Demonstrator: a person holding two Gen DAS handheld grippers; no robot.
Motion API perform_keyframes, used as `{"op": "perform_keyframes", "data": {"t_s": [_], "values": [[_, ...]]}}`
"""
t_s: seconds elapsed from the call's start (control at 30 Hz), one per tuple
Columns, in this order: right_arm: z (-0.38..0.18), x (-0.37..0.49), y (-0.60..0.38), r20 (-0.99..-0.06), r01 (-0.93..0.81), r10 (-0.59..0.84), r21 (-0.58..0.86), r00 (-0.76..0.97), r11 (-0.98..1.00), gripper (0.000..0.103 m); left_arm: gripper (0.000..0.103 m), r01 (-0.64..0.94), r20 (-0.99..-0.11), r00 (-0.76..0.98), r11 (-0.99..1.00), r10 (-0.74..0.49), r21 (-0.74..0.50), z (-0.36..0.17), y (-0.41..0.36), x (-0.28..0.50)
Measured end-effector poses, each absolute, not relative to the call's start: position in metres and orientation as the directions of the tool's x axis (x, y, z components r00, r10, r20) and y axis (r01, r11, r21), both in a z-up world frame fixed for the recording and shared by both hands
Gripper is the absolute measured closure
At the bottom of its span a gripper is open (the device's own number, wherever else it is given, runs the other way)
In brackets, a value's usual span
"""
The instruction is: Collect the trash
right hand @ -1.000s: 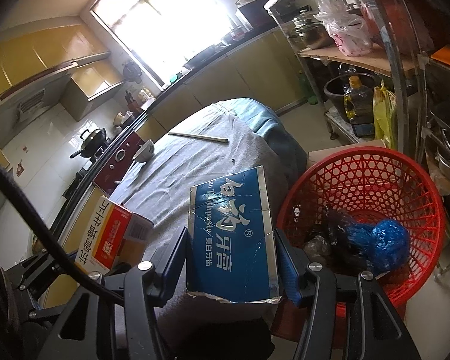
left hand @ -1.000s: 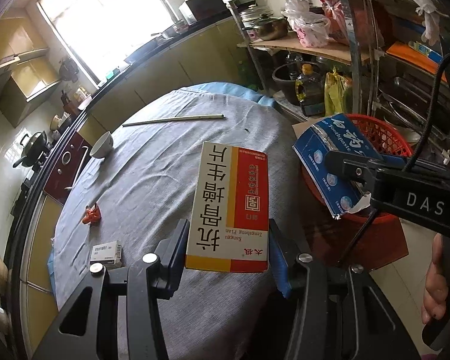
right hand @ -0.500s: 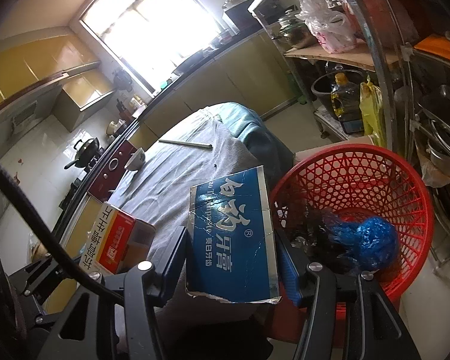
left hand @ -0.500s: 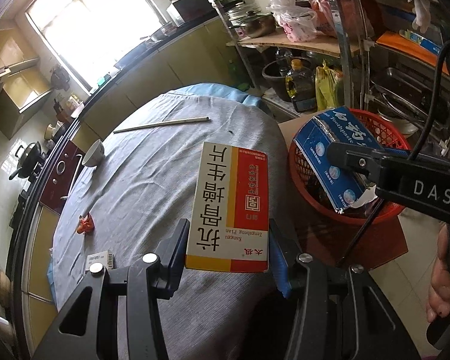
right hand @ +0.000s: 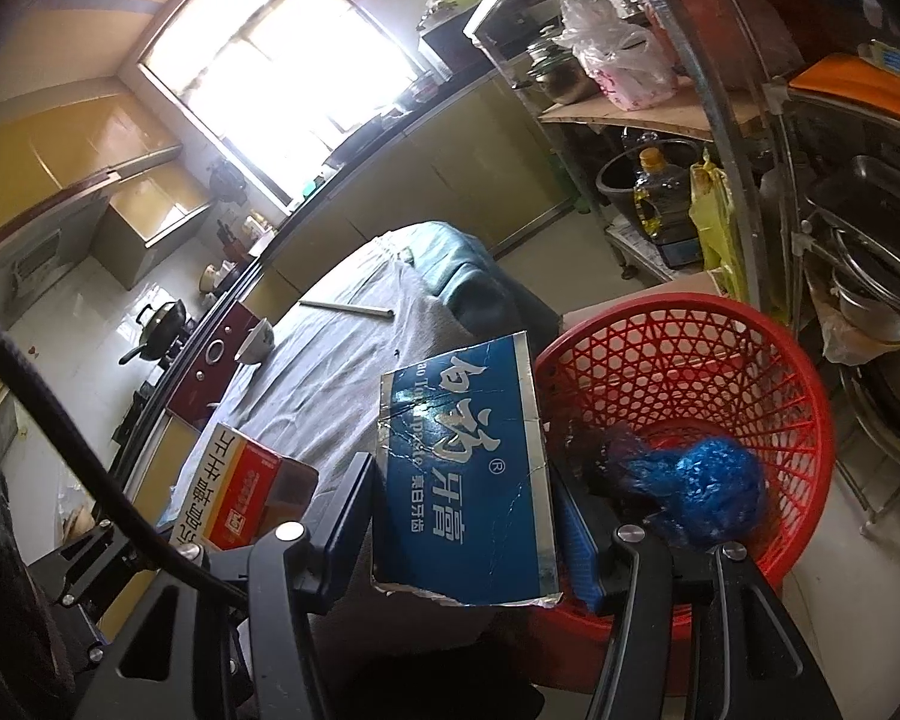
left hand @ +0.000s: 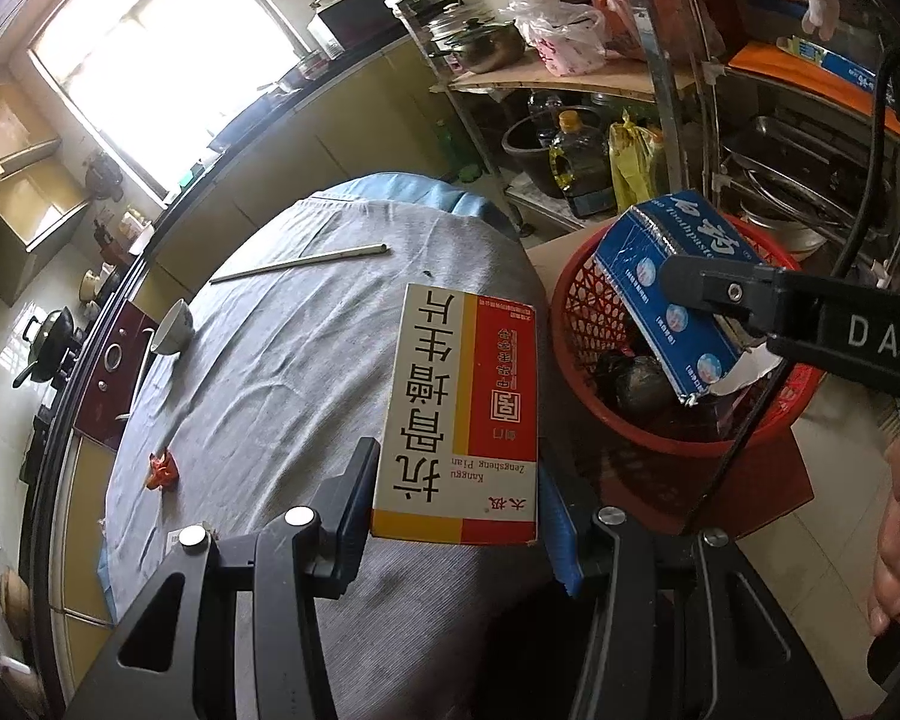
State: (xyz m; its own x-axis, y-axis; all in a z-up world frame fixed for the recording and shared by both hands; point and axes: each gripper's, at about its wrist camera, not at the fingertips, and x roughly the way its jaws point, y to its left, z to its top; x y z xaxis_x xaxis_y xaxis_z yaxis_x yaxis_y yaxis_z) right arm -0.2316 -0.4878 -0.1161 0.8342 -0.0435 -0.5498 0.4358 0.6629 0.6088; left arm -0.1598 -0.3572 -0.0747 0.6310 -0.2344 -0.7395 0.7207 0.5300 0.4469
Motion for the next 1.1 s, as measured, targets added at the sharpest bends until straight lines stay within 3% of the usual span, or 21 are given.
{"op": "perform_keyframes", "data": {"t_s": [1.1], "values": [[-0.127, -0.275, -0.535, -0.554, 0.527, -0.141, 0.636, 0.82, 0.564, 0.043, 0.051, 0.763, -0.743, 0.613, 0.446, -0.27, 0.467, -0.089, -0.407, -0.17]]}}
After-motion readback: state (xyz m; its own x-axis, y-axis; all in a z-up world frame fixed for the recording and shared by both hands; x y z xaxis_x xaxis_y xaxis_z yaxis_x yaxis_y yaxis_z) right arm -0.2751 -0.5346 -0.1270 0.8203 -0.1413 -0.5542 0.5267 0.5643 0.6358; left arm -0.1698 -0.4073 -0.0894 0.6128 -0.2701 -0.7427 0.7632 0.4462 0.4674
